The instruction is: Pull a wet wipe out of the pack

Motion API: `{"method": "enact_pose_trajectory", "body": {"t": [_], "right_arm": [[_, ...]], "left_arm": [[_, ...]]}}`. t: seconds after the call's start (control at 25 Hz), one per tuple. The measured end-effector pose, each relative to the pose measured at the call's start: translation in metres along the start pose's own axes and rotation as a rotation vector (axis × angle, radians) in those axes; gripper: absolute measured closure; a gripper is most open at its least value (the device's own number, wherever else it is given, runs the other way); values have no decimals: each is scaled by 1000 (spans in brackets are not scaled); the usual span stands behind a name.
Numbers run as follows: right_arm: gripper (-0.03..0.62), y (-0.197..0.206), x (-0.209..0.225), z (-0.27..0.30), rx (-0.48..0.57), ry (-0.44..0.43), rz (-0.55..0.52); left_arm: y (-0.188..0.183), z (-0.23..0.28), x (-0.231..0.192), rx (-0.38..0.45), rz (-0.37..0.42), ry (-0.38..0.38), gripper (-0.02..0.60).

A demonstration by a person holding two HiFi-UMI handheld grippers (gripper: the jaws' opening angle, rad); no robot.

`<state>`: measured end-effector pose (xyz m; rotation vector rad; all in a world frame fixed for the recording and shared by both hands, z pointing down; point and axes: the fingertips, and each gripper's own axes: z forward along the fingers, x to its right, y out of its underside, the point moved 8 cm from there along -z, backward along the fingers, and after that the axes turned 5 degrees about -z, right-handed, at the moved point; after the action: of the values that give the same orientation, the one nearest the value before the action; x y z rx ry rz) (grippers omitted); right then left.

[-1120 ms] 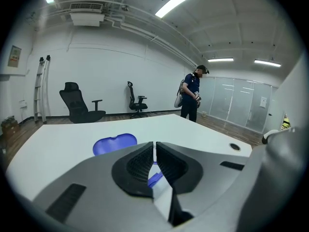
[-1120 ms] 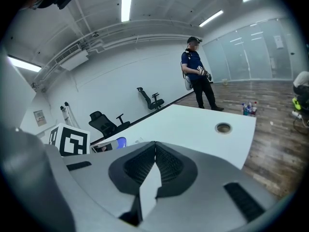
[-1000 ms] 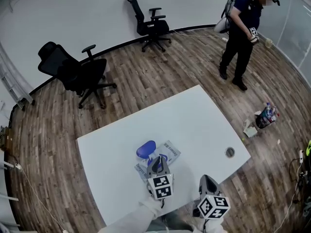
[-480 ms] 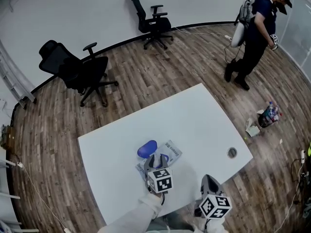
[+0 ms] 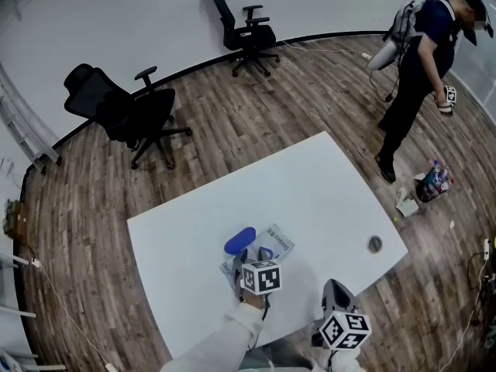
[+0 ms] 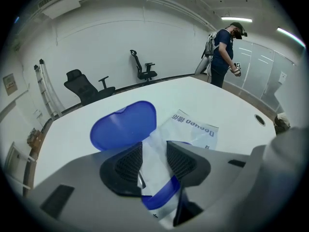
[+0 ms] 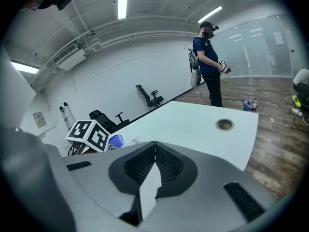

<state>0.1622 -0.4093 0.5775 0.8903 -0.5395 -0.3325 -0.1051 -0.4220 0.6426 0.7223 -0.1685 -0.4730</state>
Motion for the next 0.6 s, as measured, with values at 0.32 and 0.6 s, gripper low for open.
{"method": "enact_pose_trajectory", "body": {"t": [0.32,0.6], "right_arm": [[585,2,0,1,-1,11,12],[586,4,4,2,-5,17,13]], "left_arm": [[0,2,-8,-47,-36,19,434],[5,0,-7,-30,8,2,511]]}}
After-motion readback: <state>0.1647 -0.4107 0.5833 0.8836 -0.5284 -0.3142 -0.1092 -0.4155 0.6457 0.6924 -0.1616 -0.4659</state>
